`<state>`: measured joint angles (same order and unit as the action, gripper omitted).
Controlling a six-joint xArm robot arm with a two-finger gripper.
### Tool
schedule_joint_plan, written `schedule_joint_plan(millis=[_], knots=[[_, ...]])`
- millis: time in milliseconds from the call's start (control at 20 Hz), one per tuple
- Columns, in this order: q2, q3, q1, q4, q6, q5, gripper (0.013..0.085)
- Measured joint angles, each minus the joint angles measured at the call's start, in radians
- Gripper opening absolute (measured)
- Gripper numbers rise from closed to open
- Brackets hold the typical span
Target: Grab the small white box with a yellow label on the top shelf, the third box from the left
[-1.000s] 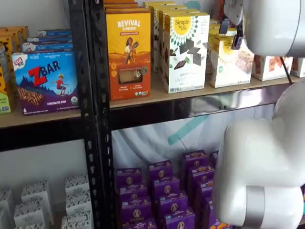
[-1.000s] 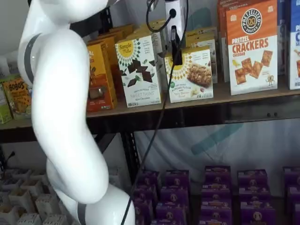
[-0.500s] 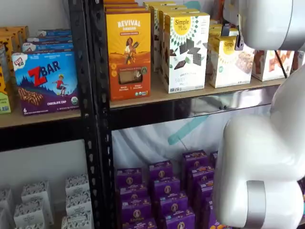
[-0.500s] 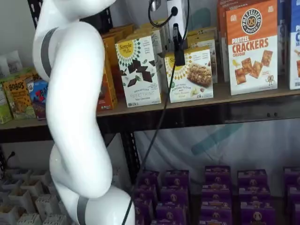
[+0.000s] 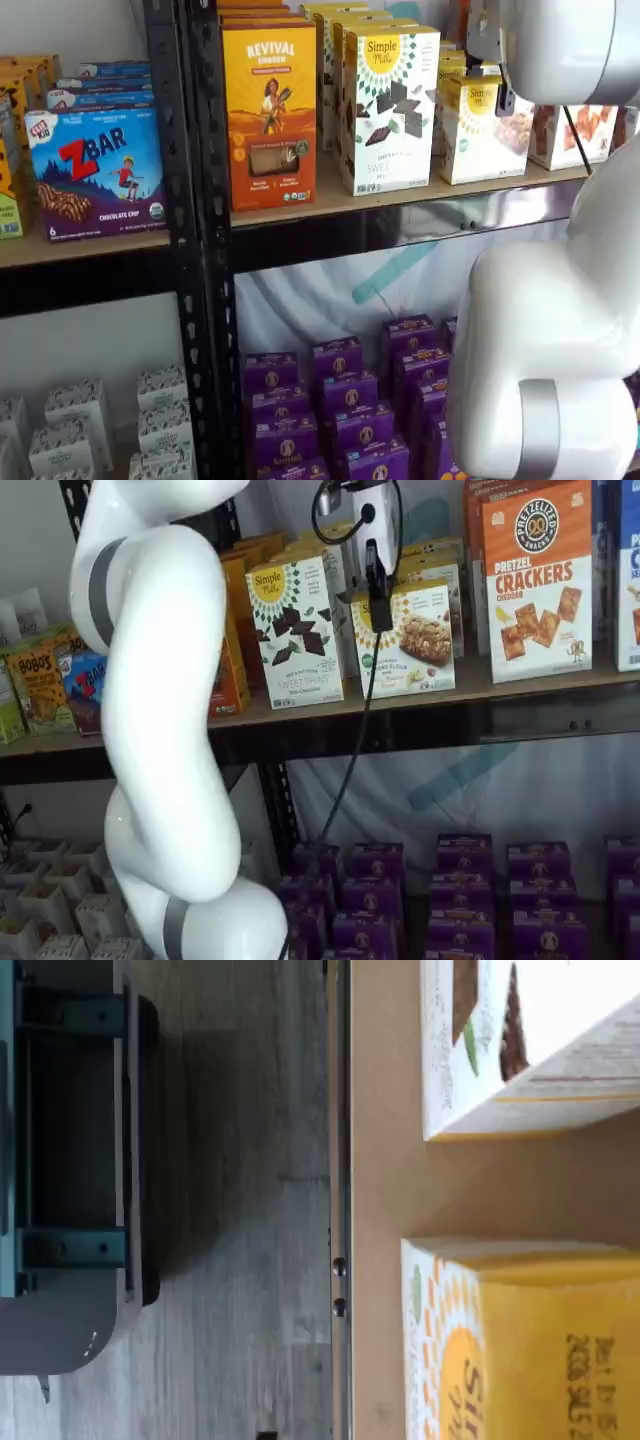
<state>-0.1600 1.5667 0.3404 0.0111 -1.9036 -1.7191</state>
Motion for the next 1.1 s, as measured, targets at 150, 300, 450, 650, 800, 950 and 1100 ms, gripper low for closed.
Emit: schedule_joint_plan(millis=[150, 300, 450, 650, 800, 950, 1100], knots=[[-0.006, -0.014, 0.001, 0.01, 0.001, 0.002, 0.085], [-0.011, -0.027, 0.004, 0.021, 0.0, 0.01, 0.081], [-0.017, -0.039, 0.01, 0.038, -0.005, 0.026, 0.077], [-0.024, -0.053, 0.019, 0.058, -0.011, 0.05, 0.069], [-0.025, -0.056, 0.021, 0.063, -0.013, 0.059, 0.061], [-0.025, -0.059, 0.023, 0.062, -0.015, 0.066, 0.061], [-0.028, -0.066, 0.027, 0.069, -0.019, 0.078, 0.061]])
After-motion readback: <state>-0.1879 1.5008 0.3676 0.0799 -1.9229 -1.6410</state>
